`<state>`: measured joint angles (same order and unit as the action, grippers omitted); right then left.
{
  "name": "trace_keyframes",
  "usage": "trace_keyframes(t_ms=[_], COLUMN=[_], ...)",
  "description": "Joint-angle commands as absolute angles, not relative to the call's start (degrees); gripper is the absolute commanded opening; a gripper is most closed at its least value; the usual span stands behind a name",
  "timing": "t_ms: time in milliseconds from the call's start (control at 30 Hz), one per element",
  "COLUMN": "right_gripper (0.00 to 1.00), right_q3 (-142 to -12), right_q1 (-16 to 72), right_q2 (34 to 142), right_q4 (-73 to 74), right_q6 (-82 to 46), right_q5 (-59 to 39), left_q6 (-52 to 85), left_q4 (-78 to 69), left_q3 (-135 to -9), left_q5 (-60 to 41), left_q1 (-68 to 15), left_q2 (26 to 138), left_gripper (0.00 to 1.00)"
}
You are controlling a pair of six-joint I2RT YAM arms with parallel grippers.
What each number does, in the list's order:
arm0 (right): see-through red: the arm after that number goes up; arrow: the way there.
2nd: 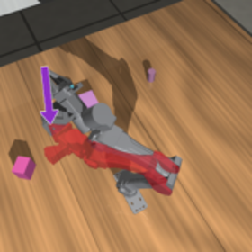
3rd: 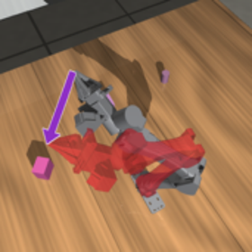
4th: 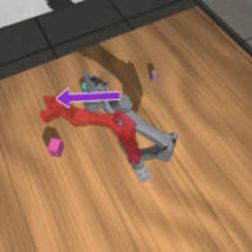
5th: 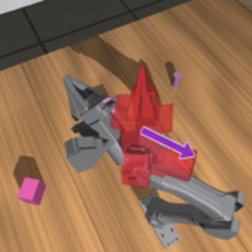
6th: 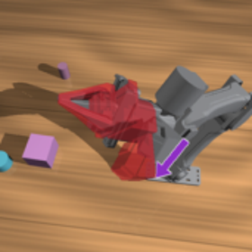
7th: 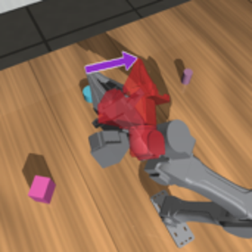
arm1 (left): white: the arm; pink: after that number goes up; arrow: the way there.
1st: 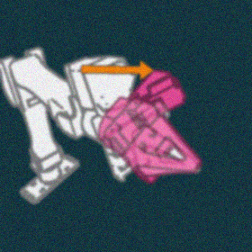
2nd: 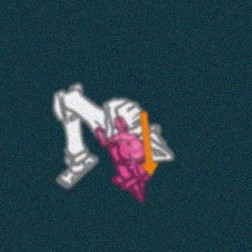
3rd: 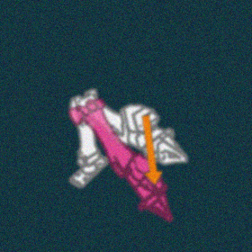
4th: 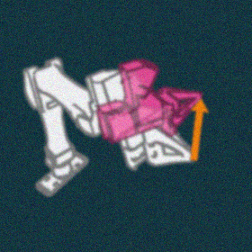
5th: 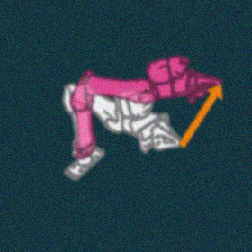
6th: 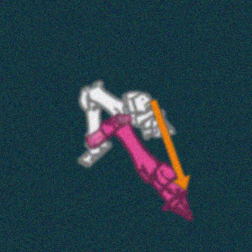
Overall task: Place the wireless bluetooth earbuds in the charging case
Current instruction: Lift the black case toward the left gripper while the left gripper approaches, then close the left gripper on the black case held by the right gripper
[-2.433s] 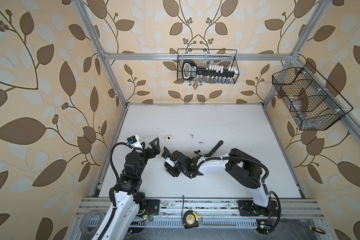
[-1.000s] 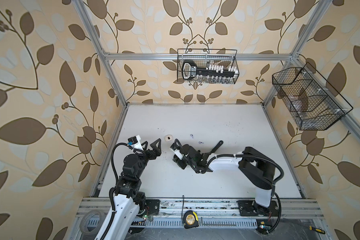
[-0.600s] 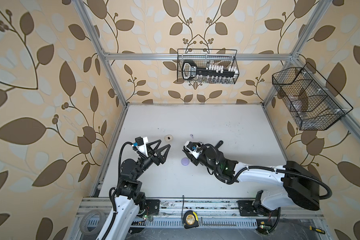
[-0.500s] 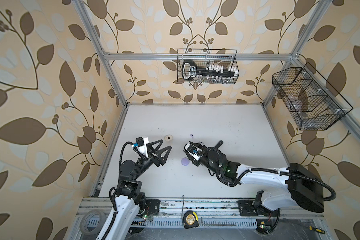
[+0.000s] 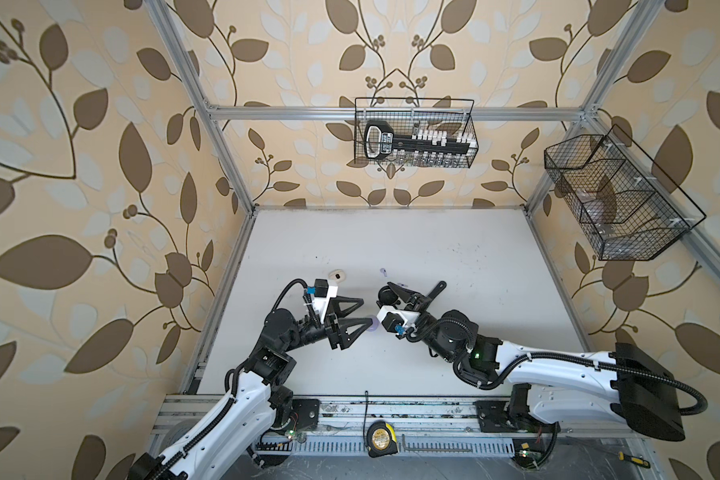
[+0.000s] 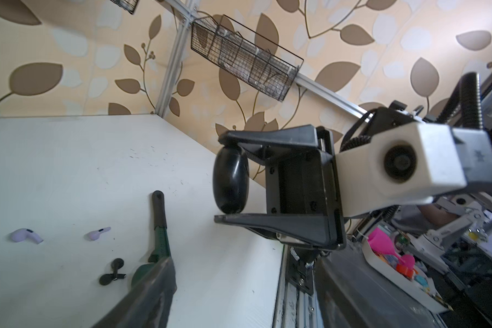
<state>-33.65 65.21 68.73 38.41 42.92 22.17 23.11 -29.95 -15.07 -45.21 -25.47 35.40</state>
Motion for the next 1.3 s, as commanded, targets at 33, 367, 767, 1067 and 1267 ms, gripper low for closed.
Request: trace_keyframes(t_ms=[33,367,767,1067,1267], right_gripper=[0.13,0.15,0.17,0.17,0.17], right_q3=[-32.87,-33.75,-34.84,-36.34,-36.65], right_q1=[67.56,70.29,71.21,71.10,71.10], right_q2=[69.23,70.45,70.69,72.40,72.39], right_q4=[39.35,37.35,35.82,35.78,35.60], right_q6=[46.99,49.48,49.57,50.26,50.31], right_q5=[24.42,23.21,21.36,21.37,20.90], left_q6=[16.97,16.24,16.26,16.35,16.18], left_q4=[-27.20,-25.97,-25.93,-26.30,-26.35], left_q3=[-18.18,-18.72,-19.66,-20.30,-20.74], left_q5=[-45.18,-44.52,-45.52,-47.02,-47.63], left_q1=[-26.17,-26.20,-26.28,-26.63,-26.92], left_q2=[35.02,35.67,37.92,39.96,40.69], left_gripper=[0.75,0.63,0.46,0.41,0.37])
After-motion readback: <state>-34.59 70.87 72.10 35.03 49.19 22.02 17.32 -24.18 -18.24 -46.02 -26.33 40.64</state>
